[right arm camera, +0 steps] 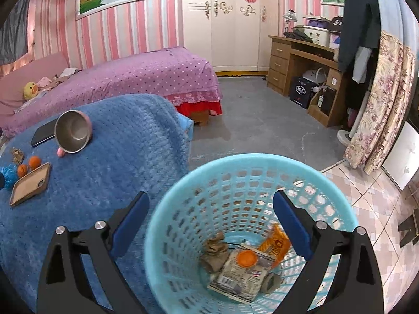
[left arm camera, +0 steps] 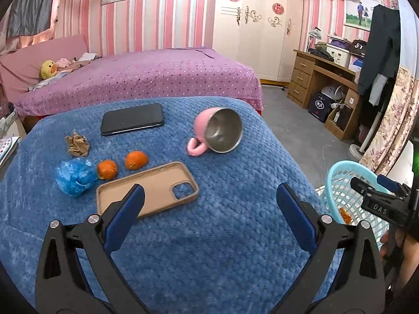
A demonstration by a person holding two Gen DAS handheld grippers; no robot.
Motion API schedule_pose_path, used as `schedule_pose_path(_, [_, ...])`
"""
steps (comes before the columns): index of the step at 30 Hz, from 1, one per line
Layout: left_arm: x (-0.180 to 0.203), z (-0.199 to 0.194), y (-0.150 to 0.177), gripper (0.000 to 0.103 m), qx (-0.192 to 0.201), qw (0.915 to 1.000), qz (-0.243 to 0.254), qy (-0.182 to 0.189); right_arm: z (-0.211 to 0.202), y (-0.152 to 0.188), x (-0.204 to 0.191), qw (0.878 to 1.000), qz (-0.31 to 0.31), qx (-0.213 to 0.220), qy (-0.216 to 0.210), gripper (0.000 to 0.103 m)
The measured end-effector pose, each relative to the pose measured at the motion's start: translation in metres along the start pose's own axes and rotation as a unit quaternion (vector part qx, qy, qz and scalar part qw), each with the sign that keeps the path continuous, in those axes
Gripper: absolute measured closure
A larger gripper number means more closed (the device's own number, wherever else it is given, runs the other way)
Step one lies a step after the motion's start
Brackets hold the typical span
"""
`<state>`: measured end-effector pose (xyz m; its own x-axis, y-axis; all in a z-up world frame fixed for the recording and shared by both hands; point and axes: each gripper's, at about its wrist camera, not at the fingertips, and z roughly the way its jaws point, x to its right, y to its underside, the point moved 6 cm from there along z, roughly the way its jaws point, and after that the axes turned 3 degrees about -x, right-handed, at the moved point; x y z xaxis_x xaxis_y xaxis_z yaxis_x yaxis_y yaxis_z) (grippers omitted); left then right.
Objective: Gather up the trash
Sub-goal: 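Move both tools back over the bed toward the blue plastic bag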
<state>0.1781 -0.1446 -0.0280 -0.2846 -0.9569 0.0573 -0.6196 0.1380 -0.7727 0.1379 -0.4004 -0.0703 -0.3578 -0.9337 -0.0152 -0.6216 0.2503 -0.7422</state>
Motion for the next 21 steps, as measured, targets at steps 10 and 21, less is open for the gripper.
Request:
schedule_pose_path(10, [-0.037, -0.004, -0.003, 0.006, 0.003, 0.9994, -0.010, -0.032, -0.004, -0.002, -0.050, 0.999, -0.033, 0.012, -0.012, 0.010])
schedule_pose_path(21, [-0.081, -0.006, -0.004, 0.006, 0.005, 0.9977, -0.015, -0.065, 0.002, -0.001, -0.085, 0.998, -0.045, 0.012, -0.036, 0.009])
